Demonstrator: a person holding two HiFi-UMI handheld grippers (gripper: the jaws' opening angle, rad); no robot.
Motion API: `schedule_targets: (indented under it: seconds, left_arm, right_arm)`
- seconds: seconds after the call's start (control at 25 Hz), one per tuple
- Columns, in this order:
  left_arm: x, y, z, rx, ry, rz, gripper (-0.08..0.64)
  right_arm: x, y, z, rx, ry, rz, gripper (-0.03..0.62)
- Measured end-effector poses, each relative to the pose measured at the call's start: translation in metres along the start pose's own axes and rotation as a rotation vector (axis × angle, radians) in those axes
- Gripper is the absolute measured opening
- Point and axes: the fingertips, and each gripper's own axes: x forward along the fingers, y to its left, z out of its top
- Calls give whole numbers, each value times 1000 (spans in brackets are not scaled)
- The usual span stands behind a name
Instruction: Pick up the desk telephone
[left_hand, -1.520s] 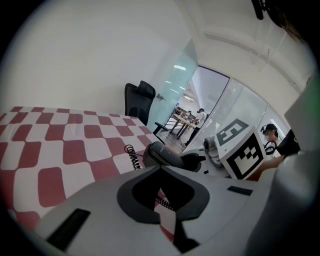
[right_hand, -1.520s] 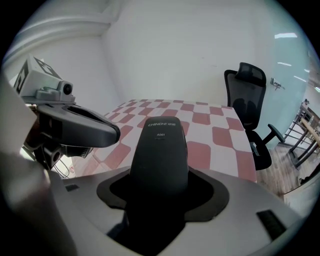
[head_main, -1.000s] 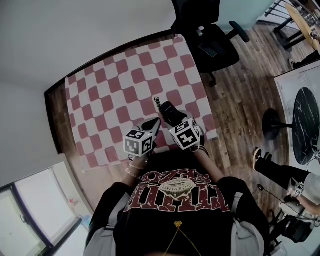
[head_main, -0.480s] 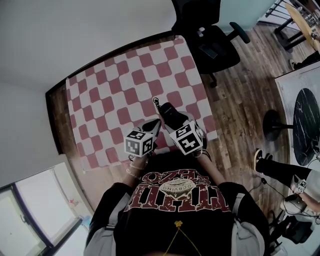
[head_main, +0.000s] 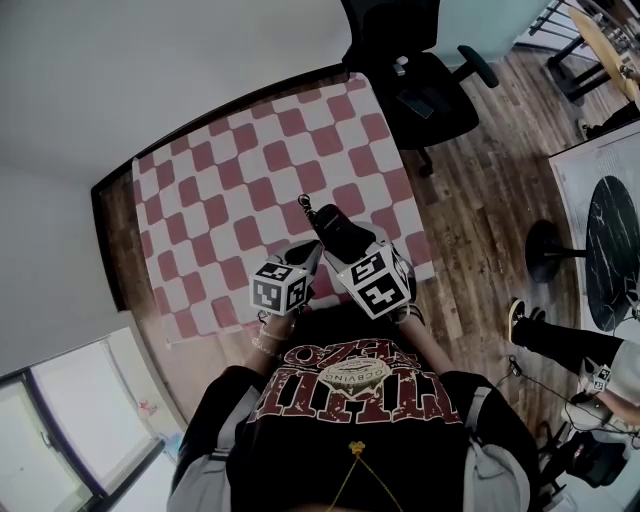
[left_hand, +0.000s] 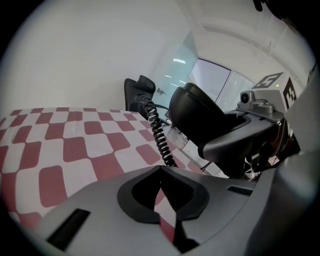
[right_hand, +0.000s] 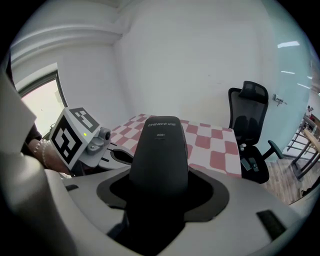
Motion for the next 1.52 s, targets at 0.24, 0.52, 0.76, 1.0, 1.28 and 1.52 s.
schedule_targets:
  seconds: [0.24,0.52,0.76,1.0,1.28,1.52]
  left_arm:
    - [-1,-1,-3,-8,-5,-3,2]
    - [-3,-2,-2,5,-11,4,2]
    - [-3,-4,-4,8,-11,1,2]
    - [-4,-3,-5,9,-7,0,2]
    - [-3,-5,-6,23,-2,-1,2]
    - [-3,-5,-7,24,3,2,2]
  right_arm:
    - [-16,6,16,-34,-19,8,289]
    - [-29,14,28,-53,-32,22,288]
    - [-27,15,24,-41,-21,32,288]
    - [-28,13,24,-31,-21,28,289]
    - [-29,12,22,-31,-20,23,288]
    - [-30,12,21,-37,-12,30,288]
